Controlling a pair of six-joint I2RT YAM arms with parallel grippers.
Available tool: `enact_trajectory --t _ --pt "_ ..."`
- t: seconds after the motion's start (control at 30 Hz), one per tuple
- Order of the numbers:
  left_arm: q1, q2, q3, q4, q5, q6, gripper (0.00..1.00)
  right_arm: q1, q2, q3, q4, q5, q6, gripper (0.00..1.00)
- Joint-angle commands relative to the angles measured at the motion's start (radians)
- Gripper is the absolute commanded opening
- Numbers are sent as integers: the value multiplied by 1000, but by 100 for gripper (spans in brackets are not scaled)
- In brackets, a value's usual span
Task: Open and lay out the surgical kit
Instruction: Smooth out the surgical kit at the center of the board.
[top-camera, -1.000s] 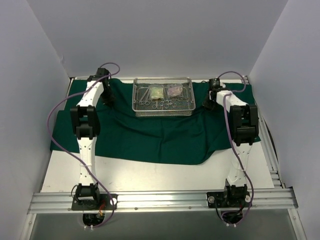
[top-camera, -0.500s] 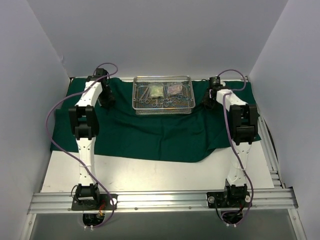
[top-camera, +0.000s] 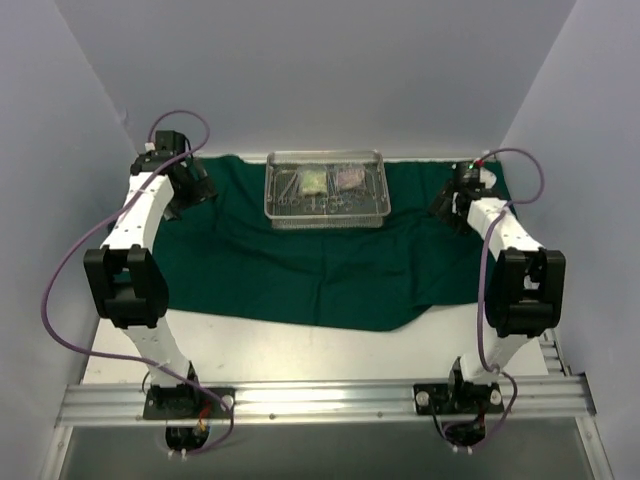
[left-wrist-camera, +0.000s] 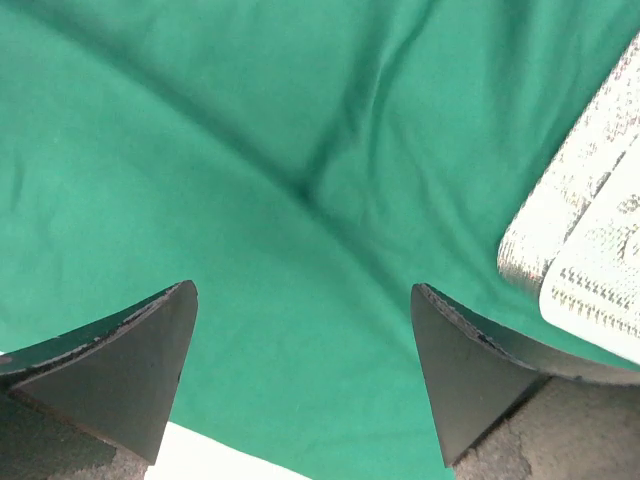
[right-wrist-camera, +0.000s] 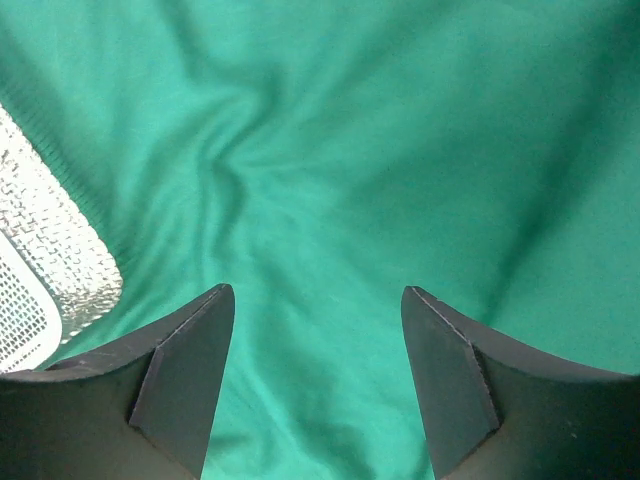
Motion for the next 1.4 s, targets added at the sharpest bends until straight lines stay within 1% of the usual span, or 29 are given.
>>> enact_trajectory --t 0.0,0.03,0.07,0.1,0.13,0.23,0.27,0.43,0.57,0.63,0.7,0.8,0.83,0.9,0.93,1.0,1.03,1.07,1.1,1.17,1.2,1.27,1.3,1.37 --pt "0 -104 -179 117 20 -37 97 -48 -97 -105 28 -11 68 63" --pt "0 -121 -257 125 20 -38 97 -68 -114 -165 45 -25 74 63" --pt "0 -149 -290 128 20 -37 97 -75 -142 -191 63 -43 91 63" --pt "34 -159 -319 129 30 -37 97 -82 -153 -217 73 -48 99 63" --pt "37 -170 -373 131 35 -37 97 -88 -165 -268 85 -53 103 63" --pt "46 -213 -439 146 43 -30 98 -121 -209 -348 142 -53 137 63" --pt "48 -230 -469 148 43 -29 98 -148 -228 -400 154 -56 146 63" --pt "49 -261 -508 157 58 -26 98 -207 -262 -524 261 -65 169 62" --pt "49 -258 -507 158 69 -26 98 -252 -266 -616 361 -114 202 62" --pt "49 -256 -500 157 69 -24 98 -295 -265 -669 381 -129 217 62" --pt "49 -253 -494 151 66 -23 98 -356 -272 -711 367 -140 234 62" --pt "49 -253 -493 142 61 -21 98 -430 -324 -738 279 -137 246 61" --pt "49 -255 -491 140 60 -23 98 -481 -369 -744 190 -125 248 60" --pt "49 -255 -491 134 54 -26 98 -527 -427 -741 104 -100 258 58" --pt "49 -252 -490 131 49 -29 98 -565 -497 -730 17 -87 264 57" --pt "49 -246 -487 123 44 -33 98 -587 -574 -713 -50 -19 281 56" --pt "49 -242 -481 120 40 -35 98 -590 -628 -680 -94 -1 281 56" --pt "49 -236 -477 117 37 -35 98 -589 -637 -658 -105 12 274 56" --pt "49 -232 -471 114 26 -35 98 -586 -634 -638 -101 3 233 57" --pt "49 -213 -453 109 14 -32 98 -561 -616 -586 -52 -40 190 59" --pt "49 -206 -445 109 8 -30 98 -540 -607 -572 -29 -109 167 59" --pt "49 -181 -433 121 -6 -29 99 -462 -570 -507 16 -123 107 60" --pt "51 -170 -422 128 -9 -27 99 -352 -553 -483 25 -116 88 60" --pt "49 -132 -408 138 -15 -24 100 -245 -477 -443 37 -103 53 61"
